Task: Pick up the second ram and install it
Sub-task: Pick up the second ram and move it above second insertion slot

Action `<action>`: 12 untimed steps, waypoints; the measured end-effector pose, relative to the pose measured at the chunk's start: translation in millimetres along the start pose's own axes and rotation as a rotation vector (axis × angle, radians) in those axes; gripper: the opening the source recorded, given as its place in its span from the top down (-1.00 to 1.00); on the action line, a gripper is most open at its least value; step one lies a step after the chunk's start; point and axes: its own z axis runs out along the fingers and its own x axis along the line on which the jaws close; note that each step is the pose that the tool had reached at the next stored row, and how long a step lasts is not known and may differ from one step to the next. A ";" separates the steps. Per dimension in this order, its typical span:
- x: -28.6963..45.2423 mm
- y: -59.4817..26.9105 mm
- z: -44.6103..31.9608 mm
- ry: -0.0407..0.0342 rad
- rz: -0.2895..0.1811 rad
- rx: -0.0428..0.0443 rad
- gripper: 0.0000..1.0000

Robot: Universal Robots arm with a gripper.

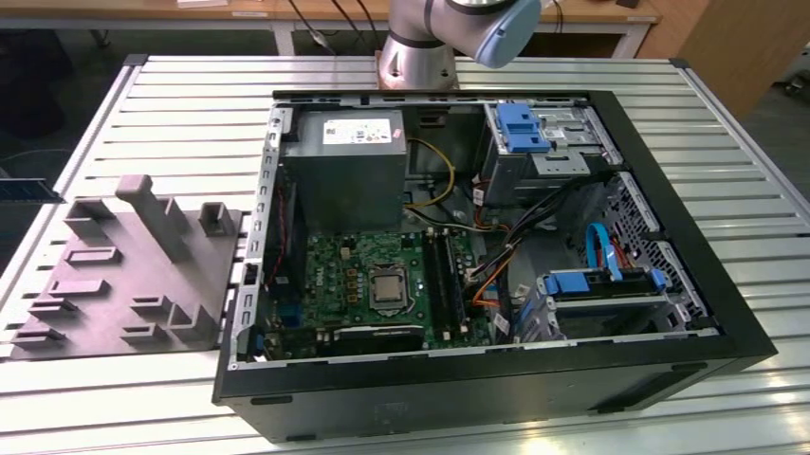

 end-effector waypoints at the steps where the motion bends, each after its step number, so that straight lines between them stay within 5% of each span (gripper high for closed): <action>1: -0.1 0.2 -2.9 -0.0002 0.000 -0.0001 0.76; 12: -0.3 -4.9 -5.6 -0.0005 0.000 0.0000 0.76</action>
